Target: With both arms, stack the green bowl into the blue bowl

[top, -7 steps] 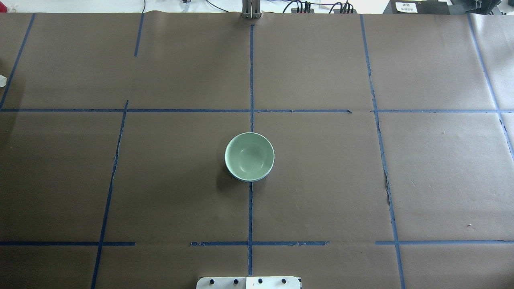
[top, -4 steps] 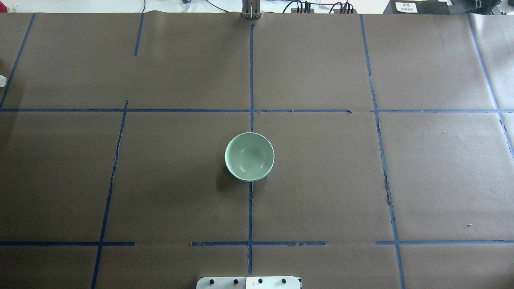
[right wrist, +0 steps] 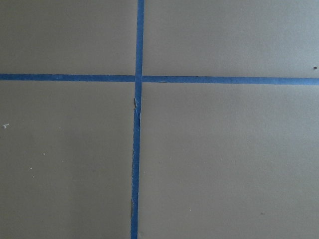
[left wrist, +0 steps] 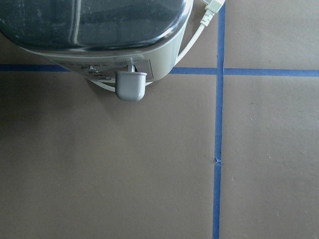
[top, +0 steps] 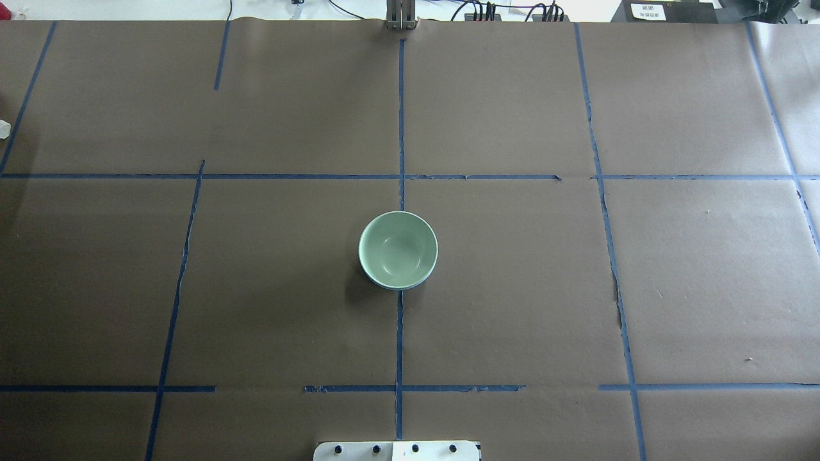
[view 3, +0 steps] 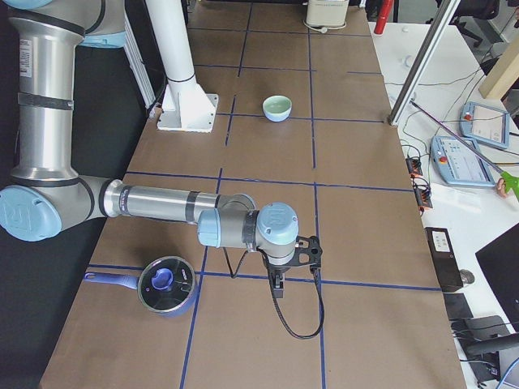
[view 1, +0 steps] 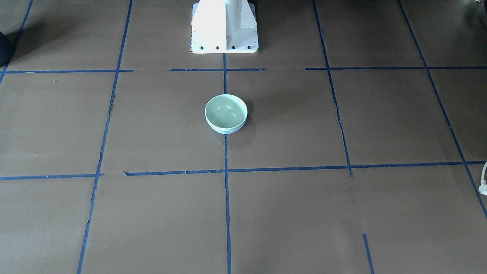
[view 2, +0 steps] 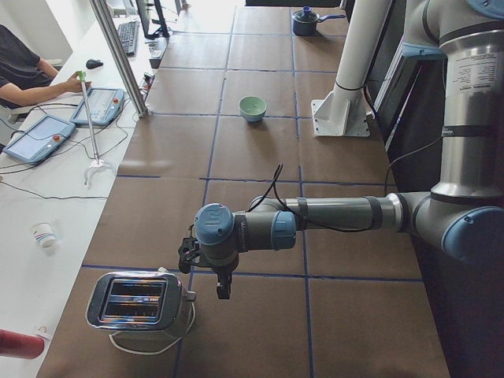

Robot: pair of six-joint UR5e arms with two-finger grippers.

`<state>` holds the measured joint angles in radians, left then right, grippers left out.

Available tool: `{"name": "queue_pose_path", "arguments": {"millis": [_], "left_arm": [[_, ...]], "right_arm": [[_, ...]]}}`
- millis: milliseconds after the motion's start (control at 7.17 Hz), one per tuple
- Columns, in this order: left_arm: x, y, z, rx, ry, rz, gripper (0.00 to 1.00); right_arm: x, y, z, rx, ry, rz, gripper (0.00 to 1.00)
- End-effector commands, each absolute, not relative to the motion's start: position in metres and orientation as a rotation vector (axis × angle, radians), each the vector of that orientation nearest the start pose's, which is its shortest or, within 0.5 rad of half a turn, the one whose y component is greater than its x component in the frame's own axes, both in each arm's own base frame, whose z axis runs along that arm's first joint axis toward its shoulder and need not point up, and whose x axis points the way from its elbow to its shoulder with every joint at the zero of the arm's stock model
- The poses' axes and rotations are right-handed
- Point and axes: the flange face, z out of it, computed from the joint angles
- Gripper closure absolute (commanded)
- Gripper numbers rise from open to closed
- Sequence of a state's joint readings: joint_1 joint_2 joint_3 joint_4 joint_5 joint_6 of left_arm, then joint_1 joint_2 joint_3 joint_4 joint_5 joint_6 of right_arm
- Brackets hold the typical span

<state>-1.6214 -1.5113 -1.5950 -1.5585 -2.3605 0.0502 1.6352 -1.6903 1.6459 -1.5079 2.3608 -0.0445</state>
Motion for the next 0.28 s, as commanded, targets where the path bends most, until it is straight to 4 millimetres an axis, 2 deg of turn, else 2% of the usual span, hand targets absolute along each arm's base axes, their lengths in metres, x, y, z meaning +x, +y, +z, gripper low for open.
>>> {"name": "queue_pose_path", "arguments": {"millis": [0, 140], "left_arm": [[-0.086, -0.4598, 0.6747, -0.004, 0.79, -0.02, 0.0], [-0.086, -0.4597, 0.6755, -0.006, 0.79, -0.022, 0.0]], "right_arm": [[0.0909, -0.4371, 0.6702, 0.06, -0.788, 0.012, 0.0], [0.0909, -0.4373, 0.6693, 0.063, -0.788, 0.01, 0.0]]}}
